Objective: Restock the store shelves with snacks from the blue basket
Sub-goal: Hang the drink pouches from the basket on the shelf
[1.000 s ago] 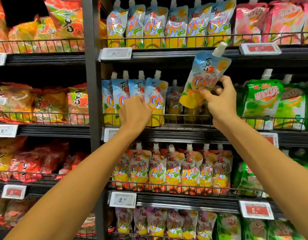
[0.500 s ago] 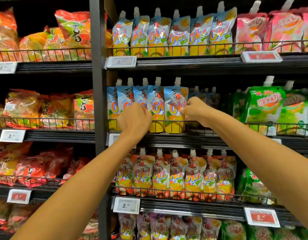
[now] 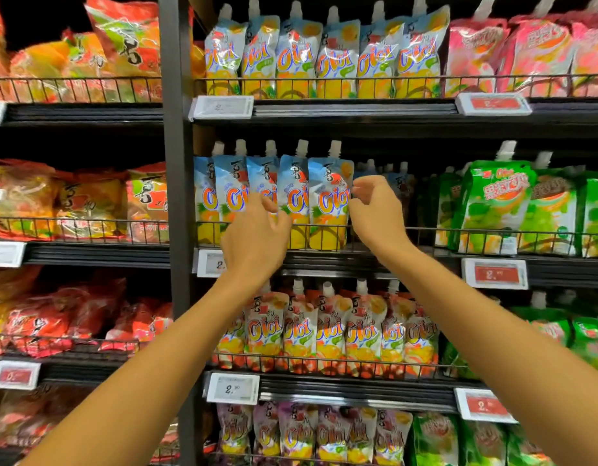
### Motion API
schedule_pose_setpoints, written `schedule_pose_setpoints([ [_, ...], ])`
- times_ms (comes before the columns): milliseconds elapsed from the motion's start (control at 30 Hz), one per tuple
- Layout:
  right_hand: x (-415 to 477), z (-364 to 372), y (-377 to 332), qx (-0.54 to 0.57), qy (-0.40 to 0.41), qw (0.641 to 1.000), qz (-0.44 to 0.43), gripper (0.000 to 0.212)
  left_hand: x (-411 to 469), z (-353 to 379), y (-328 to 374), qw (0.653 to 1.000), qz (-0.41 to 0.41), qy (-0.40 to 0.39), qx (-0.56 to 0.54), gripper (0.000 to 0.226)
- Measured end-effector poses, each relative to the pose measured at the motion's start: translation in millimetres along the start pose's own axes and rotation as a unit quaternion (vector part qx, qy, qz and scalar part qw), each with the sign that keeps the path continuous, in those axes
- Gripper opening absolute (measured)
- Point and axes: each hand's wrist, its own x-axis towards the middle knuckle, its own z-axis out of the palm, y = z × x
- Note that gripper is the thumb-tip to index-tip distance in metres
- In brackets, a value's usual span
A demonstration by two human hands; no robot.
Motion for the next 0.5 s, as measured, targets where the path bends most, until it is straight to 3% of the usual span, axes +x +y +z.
schedule_pose_setpoints([
  [100, -52, -5, 10, 0.046, 0.024, 0.997, -0.063, 0.023, -46, 6, -7, 0.992, 0.031, -0.080, -0.088, 0.018],
  [233, -141, -5, 57, 0.074, -0.007, 0.997, -0.024, 0.027, -142, 33, -51, 0.968, 0.005, -0.215, -0.129, 0.035],
  [367, -250, 10, 137, 0.062, -0.102, 0.980, 0.157, 0.030, -262, 67, -126, 0.902, -0.145, -0.393, -0.106, 0.036],
  [500, -385, 25, 228, -0.005, -0.251, 0.894, 0.371, 0.019, -398, 84, -199, 0.799, -0.319, -0.507, -0.054, 0.034],
])
